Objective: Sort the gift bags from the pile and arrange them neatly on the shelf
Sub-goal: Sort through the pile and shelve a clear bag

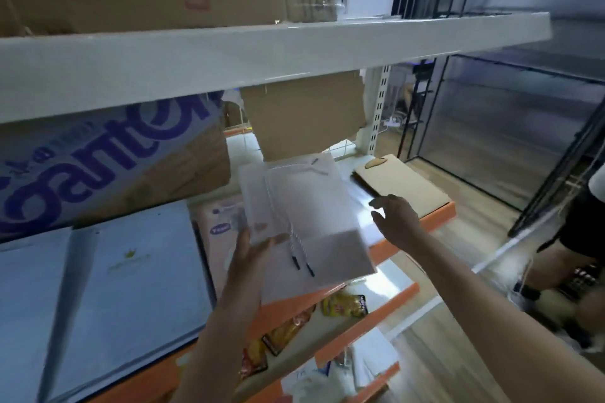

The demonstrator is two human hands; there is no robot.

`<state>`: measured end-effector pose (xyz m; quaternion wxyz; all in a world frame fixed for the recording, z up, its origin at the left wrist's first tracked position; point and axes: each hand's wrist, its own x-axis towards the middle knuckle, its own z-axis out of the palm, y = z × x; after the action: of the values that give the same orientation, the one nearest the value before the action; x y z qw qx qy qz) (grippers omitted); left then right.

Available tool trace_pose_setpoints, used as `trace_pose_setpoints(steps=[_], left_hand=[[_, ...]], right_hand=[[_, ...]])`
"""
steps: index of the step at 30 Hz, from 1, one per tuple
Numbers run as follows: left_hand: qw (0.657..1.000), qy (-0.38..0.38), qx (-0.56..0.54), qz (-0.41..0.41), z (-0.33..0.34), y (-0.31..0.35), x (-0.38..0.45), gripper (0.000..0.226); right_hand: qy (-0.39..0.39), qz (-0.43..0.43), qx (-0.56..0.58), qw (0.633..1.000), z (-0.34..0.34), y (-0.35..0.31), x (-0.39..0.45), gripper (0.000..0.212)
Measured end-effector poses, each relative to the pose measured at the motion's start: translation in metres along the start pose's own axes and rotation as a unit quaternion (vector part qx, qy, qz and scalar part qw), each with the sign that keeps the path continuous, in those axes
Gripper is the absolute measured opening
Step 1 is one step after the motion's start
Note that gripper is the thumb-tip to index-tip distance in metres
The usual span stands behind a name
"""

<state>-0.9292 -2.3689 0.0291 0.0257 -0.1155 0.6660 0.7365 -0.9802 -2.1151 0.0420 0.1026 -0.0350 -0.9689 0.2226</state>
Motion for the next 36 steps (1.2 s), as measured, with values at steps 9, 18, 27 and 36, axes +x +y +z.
trace_pose_setpoints(steps=[9,18,27,36], left_hand=[[0.995,0.087,0.05,0.014,0.093,-0.01,0.065,0.048],[0.92,0.204,0.329,0.057,0.142,-0.015,0.075,0.059],[0.763,0.27,0.588,-0.006,0.177,-0.039,0.07,0.055],[0.687,0.24,0.685,-0.003,0.175,-0.035,0.057,0.041]], right_hand=[[-0.017,0.001,-0.006,1.0,-0.013,0.072,0.084,0.031],[-0.077,-0.071,0.024,0.994,-0.011,0.108,0.139,0.031],[-0.119,-0.166,0.026,0.978,-0.01,0.137,0.144,0.029],[-0.131,-0.201,0.054,0.969,-0.013,0.113,0.139,0.03]])
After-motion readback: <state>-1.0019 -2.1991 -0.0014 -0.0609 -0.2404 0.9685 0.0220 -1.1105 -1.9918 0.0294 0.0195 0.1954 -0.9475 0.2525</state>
